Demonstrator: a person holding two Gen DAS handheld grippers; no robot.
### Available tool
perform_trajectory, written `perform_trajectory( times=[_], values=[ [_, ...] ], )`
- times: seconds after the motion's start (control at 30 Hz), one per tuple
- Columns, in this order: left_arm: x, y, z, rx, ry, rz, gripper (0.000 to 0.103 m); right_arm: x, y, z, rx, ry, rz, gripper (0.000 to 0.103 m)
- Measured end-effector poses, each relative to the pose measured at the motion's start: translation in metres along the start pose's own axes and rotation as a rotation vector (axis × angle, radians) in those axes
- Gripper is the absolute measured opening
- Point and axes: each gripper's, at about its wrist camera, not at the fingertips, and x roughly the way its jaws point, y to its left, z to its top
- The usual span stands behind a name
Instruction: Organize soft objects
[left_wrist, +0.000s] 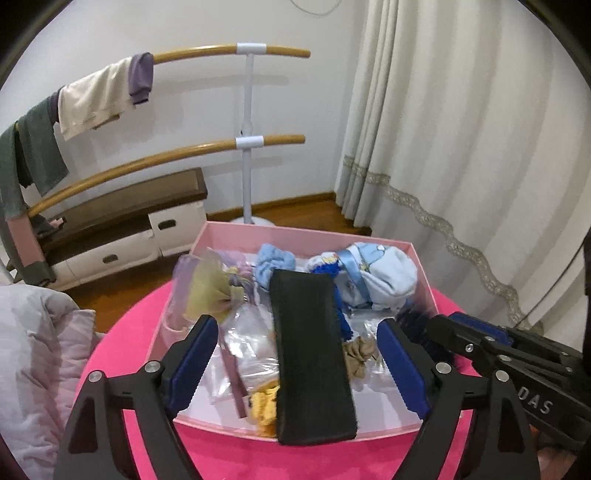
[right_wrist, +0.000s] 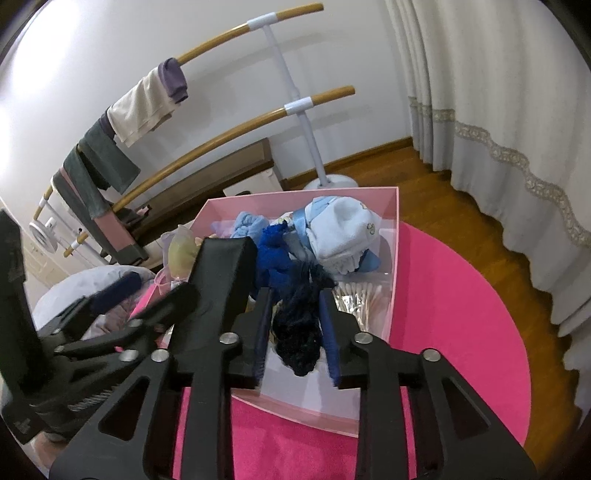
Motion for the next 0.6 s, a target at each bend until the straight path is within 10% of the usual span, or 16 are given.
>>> perform_trajectory(
  times=[0.27,0.6],
  values=[
    [-0.044,0.02,-0.033,-0.04,-0.079,0.039,0.1,-0.013,-0.003,-0.008,0.045,-0.032,-0.017,0.103],
    [-0.117,0.032,-0.069,-0.053,-0.144,0.08,0.103,-0.052,0.006,-0.019,0.036,-0.105,-0.051,0.103]
  ],
)
